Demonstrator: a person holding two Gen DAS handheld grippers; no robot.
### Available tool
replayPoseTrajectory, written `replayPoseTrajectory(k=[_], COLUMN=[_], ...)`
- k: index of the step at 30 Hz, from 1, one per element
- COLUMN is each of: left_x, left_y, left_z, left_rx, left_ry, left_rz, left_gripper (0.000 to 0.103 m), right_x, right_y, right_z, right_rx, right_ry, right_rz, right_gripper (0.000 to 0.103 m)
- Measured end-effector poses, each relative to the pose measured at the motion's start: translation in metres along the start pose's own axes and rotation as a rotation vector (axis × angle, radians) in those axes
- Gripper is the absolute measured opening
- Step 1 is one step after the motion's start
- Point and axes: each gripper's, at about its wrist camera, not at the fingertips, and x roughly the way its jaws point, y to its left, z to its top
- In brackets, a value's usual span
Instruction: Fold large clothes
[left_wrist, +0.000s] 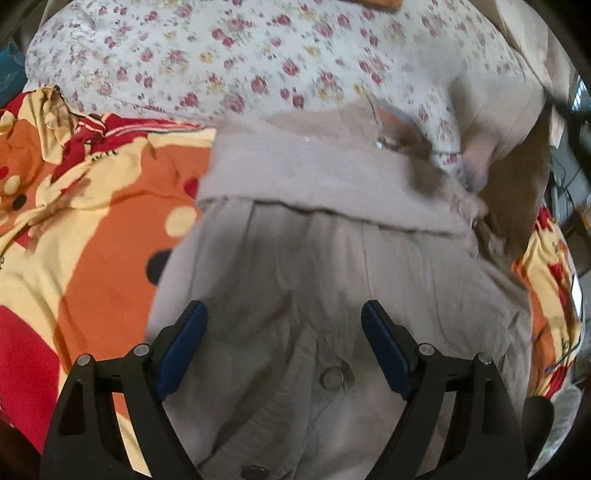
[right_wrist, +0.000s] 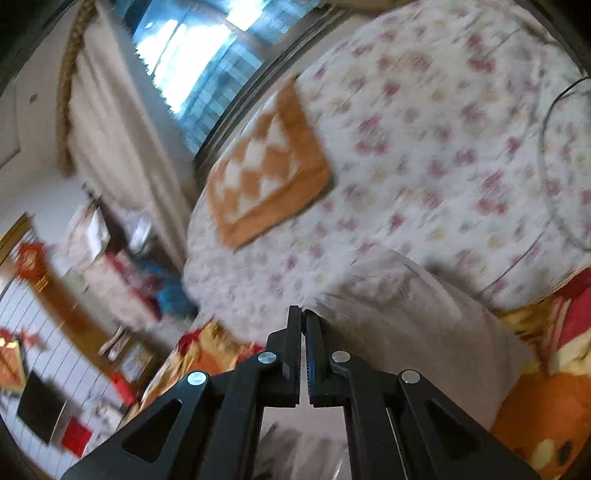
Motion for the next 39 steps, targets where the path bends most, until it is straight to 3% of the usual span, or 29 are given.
replayPoseTrajectory(k=[1,2,3,4,6,8,11,15,20,22,23,24,26,27,28,29,30,33,34,35,37,38,39], left_x=[-0.002,-0.003,-0.004,-0.005,-0.006,-0.006,-0.004,0.000,-0.005,-0.008,-0.010,-0.013,-0.018,-0.021,-0.024,-0.025,-0.025,-0.025,-0.024,-0.022,-0.019,-0.019,-0.018], left_y=[0.001,0.002,0.004,0.004,0.005,0.005,0.010,0.017,0.027,0.032,0.035,0.038,0.044,0.048,0.050,0.051,0.053,0.052,0.050,0.050,0.048,0.049,0.048], left_z=[0.002,0.005,0.009,0.012,0.015,0.018,0.016,0.011,0.008,0.009,0.010,0.012,0.015,0.017,0.020,0.022,0.023,0.026,0.027,0.027,0.028,0.027,0.027], left_rx=[-0.005,-0.013,-0.021,-0.023,-0.016,-0.019,-0.044,-0.058,-0.061,-0.058,-0.059,-0.062,-0.075,-0.086,-0.095,-0.102,-0.107,-0.105,-0.098,-0.096,-0.106,-0.114,-0.123], left_ry=[-0.005,-0.009,-0.011,-0.016,-0.022,-0.023,-0.018,0.012,0.013,0.014,0.009,-0.003,-0.031,-0.052,-0.066,-0.071,-0.072,-0.072,-0.072,-0.069,-0.056,-0.054,-0.051], left_rz=[-0.008,-0.018,-0.026,-0.031,-0.028,-0.024,-0.022,-0.013,-0.012,-0.017,-0.018,-0.015,-0.010,-0.011,-0.007,-0.004,-0.004,-0.005,0.000,0.000,-0.012,-0.017,-0.021], left_gripper=[0.086,0.086,0.086,0.086,0.086,0.086,0.086,0.086,0.086,0.086,0.086,0.086,0.086,0.086,0.086,0.086,0.086,0.086,0.086,0.086,0.086,0.086,0.086], right_x=[0.011,0.021,0.032,0.036,0.041,0.041,0.056,0.108,0.183,0.193,0.192,0.188,0.176,0.170,0.167,0.164,0.163,0.167,0.164,0.158,0.146,0.142,0.143], right_y=[-0.001,-0.004,-0.008,-0.009,-0.010,-0.004,0.018,0.035,-0.006,-0.021,-0.022,-0.022,-0.021,-0.019,-0.016,-0.013,-0.009,-0.004,-0.006,-0.010,-0.010,-0.007,-0.002], right_z=[-0.010,-0.023,-0.041,-0.053,-0.076,-0.086,-0.098,-0.107,-0.094,-0.087,-0.082,-0.074,-0.065,-0.061,-0.060,-0.060,-0.062,-0.086,-0.094,-0.102,-0.107,-0.107,-0.108], right_rx=[-0.006,-0.013,-0.031,-0.053,-0.114,-0.122,-0.140,-0.187,-0.014,0.104,0.150,0.219,0.327,0.372,0.382,0.368,0.334,0.157,0.142,0.149,0.193,0.203,0.204], right_ry=[0.065,0.128,0.201,0.242,0.300,0.315,0.349,0.385,0.380,0.369,0.341,0.293,0.191,0.147,0.134,0.138,0.161,0.351,0.375,0.386,0.379,0.368,0.358], right_rz=[-0.027,-0.069,-0.137,-0.188,-0.267,-0.251,-0.150,-0.182,-0.360,-0.283,-0.193,-0.045,0.200,0.367,0.441,0.458,0.424,0.111,0.077,0.071,0.110,0.125,0.131], right_gripper=[0.009,0.016,0.033,0.039,0.042,0.043,0.065,0.069,0.069,0.058,0.027,0.014,0.014,0.014,0.014,0.016,0.024,0.031,0.031,0.033,0.051,0.069,0.079])
